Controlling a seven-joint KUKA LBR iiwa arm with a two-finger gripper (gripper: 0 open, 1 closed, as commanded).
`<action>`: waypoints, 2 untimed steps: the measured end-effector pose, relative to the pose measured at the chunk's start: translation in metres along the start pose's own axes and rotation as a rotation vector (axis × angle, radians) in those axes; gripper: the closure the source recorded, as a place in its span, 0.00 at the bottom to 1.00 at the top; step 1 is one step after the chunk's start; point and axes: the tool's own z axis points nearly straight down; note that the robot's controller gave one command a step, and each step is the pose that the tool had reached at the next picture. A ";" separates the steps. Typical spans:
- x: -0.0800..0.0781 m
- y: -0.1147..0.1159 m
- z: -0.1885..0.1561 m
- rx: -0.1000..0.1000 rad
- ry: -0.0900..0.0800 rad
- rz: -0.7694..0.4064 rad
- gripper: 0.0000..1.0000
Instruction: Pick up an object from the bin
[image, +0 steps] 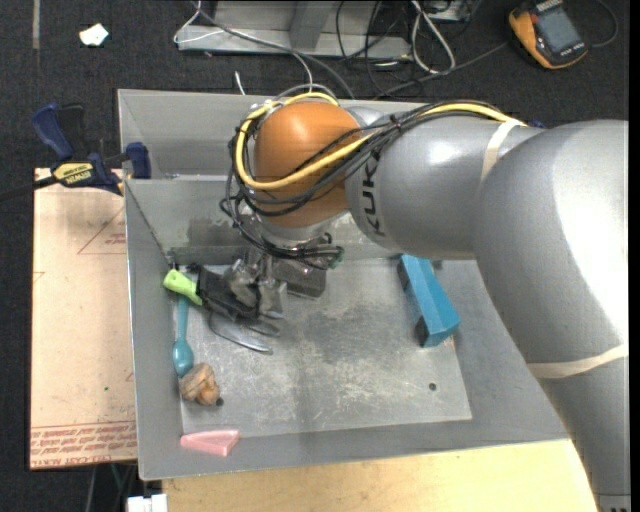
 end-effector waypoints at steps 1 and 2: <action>0.002 0.002 -0.007 -0.001 -0.001 0.030 1.00; -0.012 0.002 -0.034 0.000 -0.005 0.035 1.00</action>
Offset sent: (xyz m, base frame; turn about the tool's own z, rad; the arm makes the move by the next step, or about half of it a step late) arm 0.0048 0.0105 0.0336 0.0339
